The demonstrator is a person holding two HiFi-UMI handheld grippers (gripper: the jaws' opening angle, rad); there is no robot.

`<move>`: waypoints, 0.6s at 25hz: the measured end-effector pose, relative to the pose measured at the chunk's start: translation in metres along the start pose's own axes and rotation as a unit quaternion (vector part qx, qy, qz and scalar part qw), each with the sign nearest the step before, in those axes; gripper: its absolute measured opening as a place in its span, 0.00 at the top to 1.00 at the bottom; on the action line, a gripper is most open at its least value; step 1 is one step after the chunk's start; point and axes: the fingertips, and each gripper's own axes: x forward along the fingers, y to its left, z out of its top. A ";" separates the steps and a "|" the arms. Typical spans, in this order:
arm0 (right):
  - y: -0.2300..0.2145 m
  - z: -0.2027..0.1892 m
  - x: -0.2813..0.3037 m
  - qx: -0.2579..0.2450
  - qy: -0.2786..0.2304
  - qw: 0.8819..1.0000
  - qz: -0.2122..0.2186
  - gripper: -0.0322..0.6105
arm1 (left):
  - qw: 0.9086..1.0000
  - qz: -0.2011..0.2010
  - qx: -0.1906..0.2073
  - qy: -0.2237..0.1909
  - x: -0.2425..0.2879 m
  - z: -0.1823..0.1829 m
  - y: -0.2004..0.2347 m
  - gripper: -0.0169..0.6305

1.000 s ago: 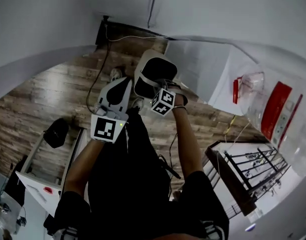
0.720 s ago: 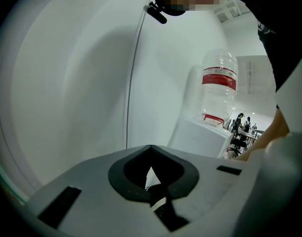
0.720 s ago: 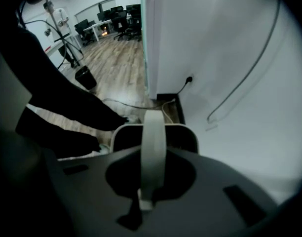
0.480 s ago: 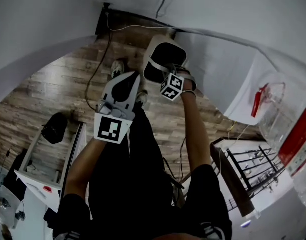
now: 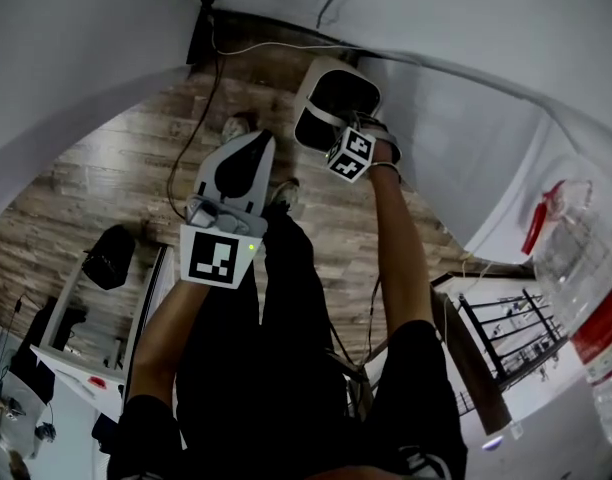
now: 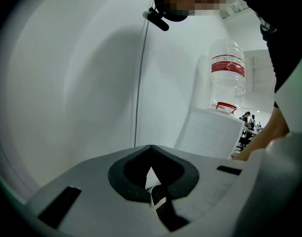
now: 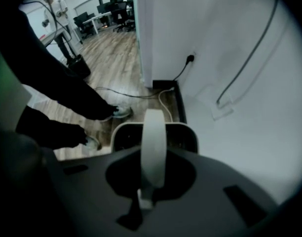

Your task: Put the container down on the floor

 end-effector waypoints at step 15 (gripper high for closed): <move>-0.026 -0.022 0.049 -0.014 0.037 0.999 0.007 0.90 | 1.000 -0.003 -0.004 0.005 0.011 -0.031 -0.005 0.93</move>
